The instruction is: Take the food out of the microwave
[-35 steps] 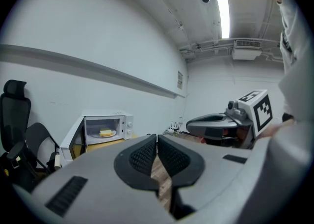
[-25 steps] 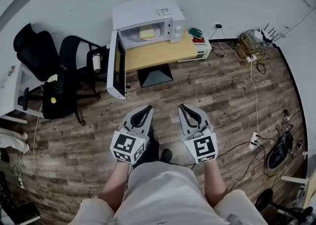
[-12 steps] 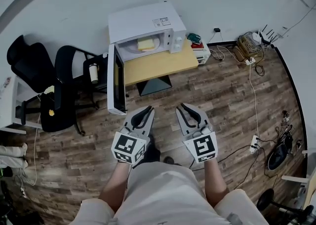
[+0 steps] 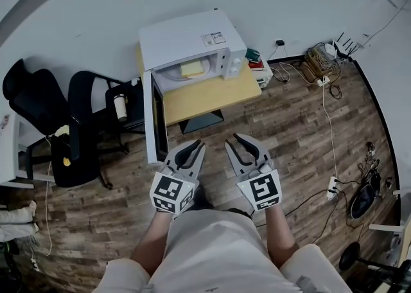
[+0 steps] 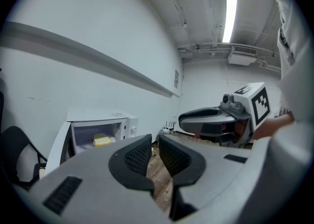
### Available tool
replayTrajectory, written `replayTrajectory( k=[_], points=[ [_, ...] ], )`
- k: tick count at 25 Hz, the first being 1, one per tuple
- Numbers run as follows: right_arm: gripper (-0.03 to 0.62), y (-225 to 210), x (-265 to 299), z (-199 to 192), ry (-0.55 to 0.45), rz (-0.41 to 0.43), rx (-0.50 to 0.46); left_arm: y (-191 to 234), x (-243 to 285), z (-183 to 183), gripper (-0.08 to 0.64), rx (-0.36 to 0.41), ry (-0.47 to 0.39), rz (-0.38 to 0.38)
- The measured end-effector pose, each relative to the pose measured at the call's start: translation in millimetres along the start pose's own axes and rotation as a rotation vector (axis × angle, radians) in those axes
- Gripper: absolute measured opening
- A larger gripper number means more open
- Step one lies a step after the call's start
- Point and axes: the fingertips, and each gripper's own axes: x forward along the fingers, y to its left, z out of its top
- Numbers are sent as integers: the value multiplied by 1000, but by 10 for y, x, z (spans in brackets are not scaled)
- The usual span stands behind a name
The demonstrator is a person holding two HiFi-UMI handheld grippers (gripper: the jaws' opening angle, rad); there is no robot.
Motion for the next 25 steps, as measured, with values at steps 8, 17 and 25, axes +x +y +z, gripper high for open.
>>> replayTrajectory(
  k=[8,17,25],
  points=[
    [100,6,287,-45,36,-29,39,235,118,-66,46,-17,27,-58],
    [109,-97,406,-189,77,-27,70,223,306,-184,71,-53,48,-96],
    [109,-388,718,-238,75,13,65,423,629,-132,72,-55,60,-54]
  ],
)
